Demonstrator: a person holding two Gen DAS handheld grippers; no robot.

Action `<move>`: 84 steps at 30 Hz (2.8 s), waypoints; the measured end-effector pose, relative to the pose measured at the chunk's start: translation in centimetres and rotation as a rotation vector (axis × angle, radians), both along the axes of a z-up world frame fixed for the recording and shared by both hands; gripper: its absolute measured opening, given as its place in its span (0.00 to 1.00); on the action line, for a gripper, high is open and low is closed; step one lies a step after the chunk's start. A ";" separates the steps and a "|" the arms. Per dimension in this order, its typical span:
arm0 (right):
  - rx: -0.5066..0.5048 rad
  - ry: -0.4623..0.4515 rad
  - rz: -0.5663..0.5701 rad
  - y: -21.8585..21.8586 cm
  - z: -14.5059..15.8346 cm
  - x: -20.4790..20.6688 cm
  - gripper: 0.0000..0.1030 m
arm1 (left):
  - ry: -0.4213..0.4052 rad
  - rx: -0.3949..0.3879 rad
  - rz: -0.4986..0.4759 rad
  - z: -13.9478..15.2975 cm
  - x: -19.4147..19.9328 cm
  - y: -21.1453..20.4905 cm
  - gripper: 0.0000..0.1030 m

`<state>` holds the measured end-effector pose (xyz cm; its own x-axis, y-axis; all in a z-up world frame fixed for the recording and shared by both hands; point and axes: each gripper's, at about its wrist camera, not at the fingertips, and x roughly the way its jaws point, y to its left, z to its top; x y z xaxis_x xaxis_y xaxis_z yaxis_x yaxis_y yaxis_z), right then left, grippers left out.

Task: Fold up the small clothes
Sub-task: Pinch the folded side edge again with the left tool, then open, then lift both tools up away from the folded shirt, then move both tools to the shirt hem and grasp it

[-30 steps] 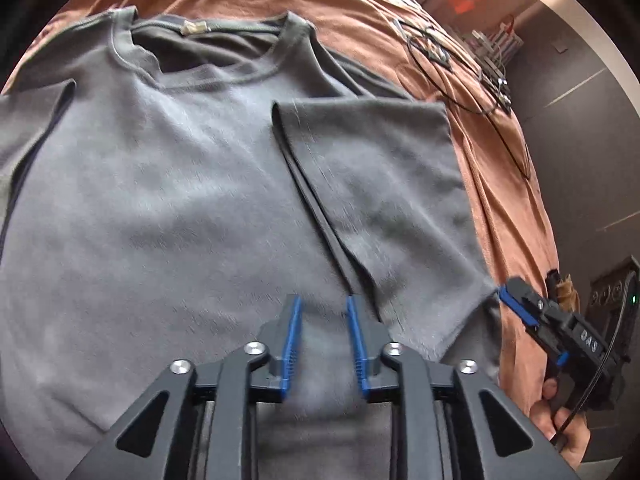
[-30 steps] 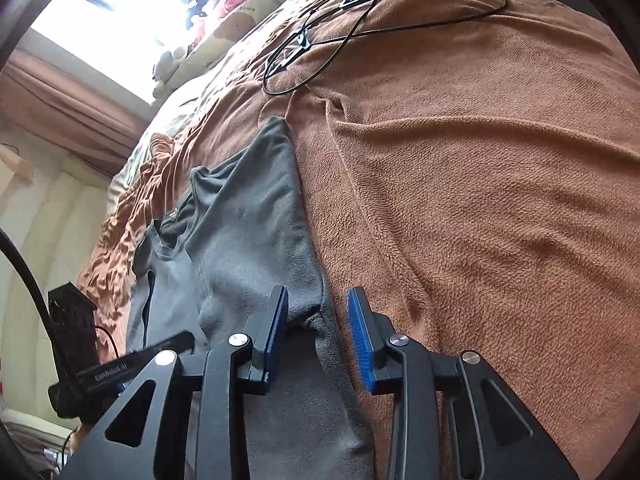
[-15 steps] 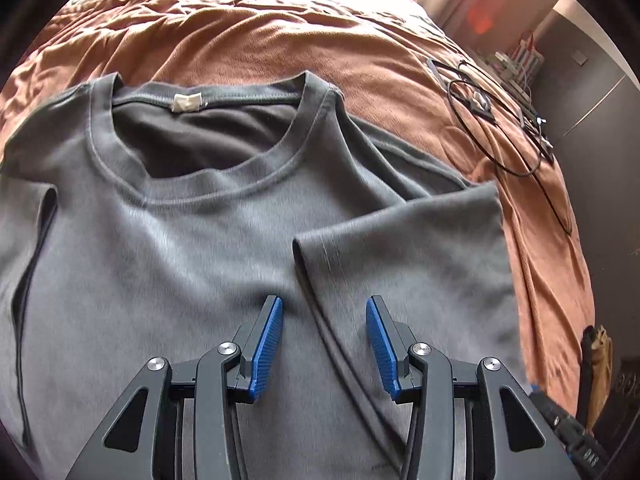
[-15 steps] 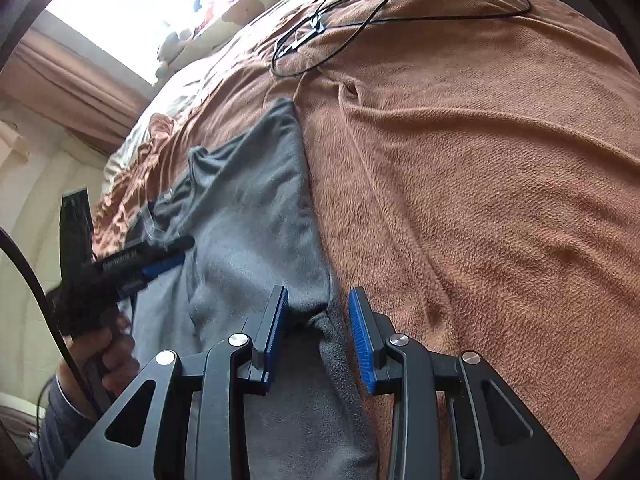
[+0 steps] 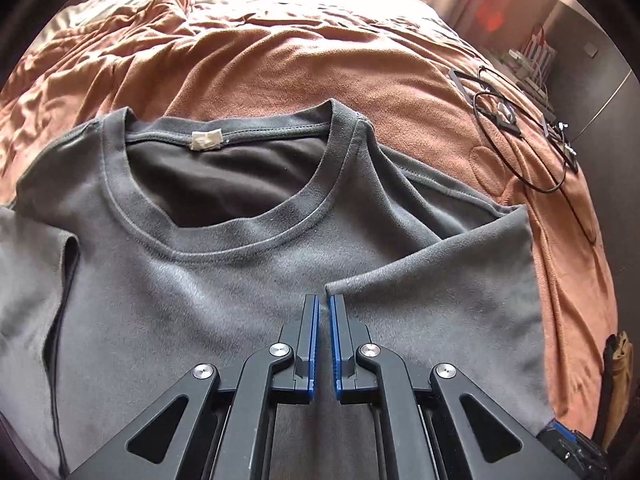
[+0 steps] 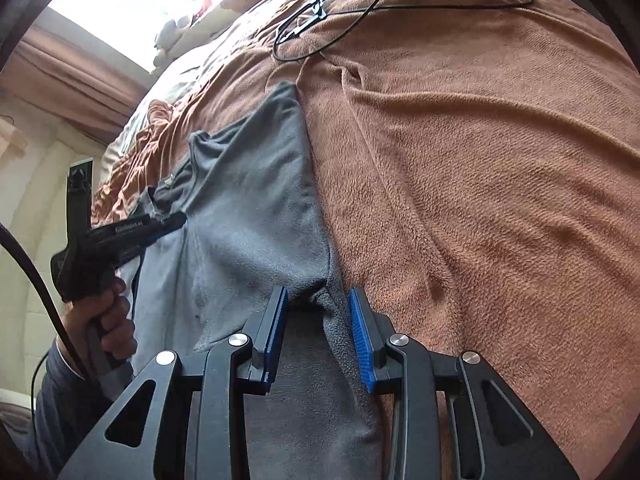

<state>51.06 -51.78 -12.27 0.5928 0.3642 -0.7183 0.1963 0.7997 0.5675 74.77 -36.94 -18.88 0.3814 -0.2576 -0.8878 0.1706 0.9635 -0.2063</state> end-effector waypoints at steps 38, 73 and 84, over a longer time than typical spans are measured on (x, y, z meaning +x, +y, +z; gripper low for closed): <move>-0.438 -0.205 0.096 12.8 16.1 -21.2 1.00 | -0.292 -0.050 -0.034 18.1 -30.1 19.8 0.95; -0.506 -0.247 0.043 12.7 12.5 -36.0 1.00 | -0.346 -0.068 0.126 13.0 -47.4 36.2 0.97; -0.372 -0.138 0.034 9.2 7.6 -36.0 1.00 | -0.200 -0.100 0.160 6.8 -48.3 40.4 0.79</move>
<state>15.02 -42.59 -4.70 0.6851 0.1147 -0.7194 0.1087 0.9604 0.2566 26.43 3.49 -12.12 0.5897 -0.2624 -0.7638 0.0651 0.9581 -0.2789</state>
